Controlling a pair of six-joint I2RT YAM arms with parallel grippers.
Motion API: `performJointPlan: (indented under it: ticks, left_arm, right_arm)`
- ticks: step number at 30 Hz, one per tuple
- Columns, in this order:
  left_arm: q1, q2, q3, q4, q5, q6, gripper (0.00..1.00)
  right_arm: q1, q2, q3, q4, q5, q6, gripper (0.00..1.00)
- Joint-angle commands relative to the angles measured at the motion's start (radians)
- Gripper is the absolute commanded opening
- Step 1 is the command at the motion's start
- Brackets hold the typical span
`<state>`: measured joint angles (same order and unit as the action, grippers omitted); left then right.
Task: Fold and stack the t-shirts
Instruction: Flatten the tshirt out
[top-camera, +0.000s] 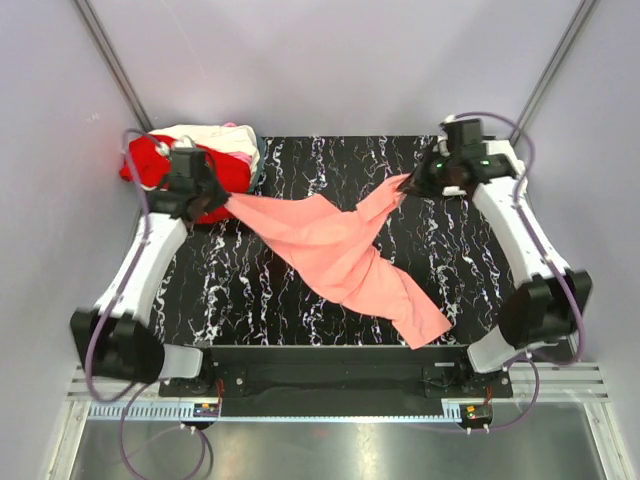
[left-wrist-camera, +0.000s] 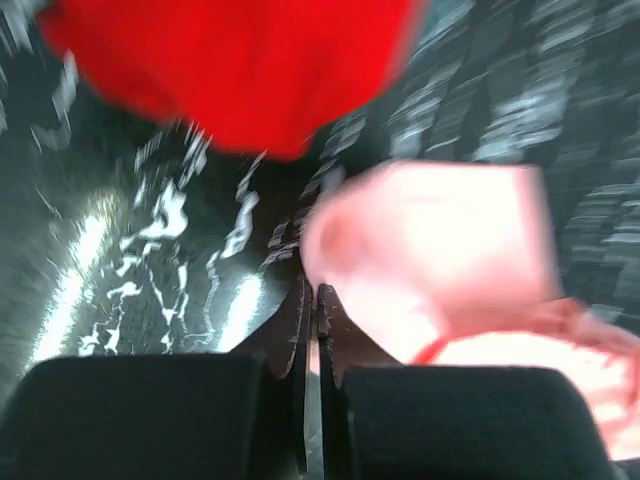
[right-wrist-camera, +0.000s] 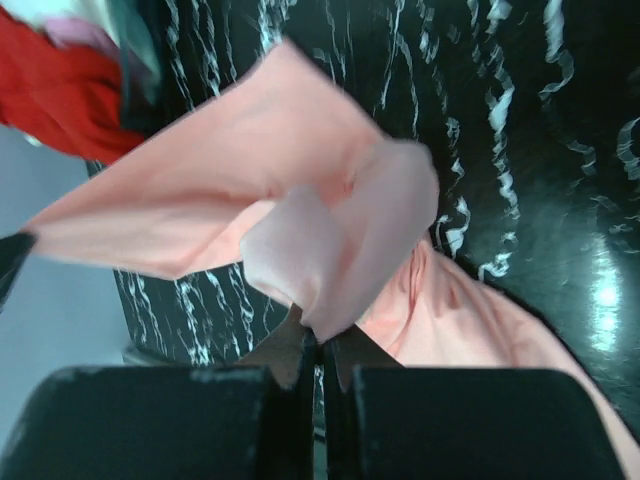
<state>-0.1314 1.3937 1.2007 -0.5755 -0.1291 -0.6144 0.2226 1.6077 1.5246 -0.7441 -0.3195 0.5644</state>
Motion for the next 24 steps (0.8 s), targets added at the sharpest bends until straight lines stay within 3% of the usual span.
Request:
performJointPlan:
  ticks: [1, 6, 11, 17, 19, 24]
  left_arm:
    - [0.003, -0.163, 0.198, -0.118, 0.025, 0.076, 0.00]
    - [0.003, -0.271, 0.541, -0.279, 0.020, 0.122, 0.00]
    - [0.003, -0.412, 0.727, -0.232, 0.074, 0.151, 0.00]
    - [0.003, -0.641, 0.719, -0.035, 0.123, 0.143, 0.00]
    - [0.003, -0.702, 0.697, 0.026, 0.123, 0.131, 0.00]
    - [0.004, -0.783, 0.724, 0.043, 0.152, 0.128, 0.00]
  right_arm:
    - [-0.048, -0.175, 0.176, -0.121, 0.046, -0.058, 0.00]
    - [-0.055, -0.368, 0.365, -0.228, 0.250, -0.066, 0.00]
    - [-0.055, -0.612, 0.456, -0.184, 0.473, -0.077, 0.00]
    - [-0.055, -0.968, 0.350, 0.116, 0.503, -0.182, 0.00]
    - [-0.055, -1.037, 0.359, 0.143, 0.539, -0.199, 0.00]
    - [-0.055, -1.036, 0.509, 0.081, 0.582, -0.254, 0.00]
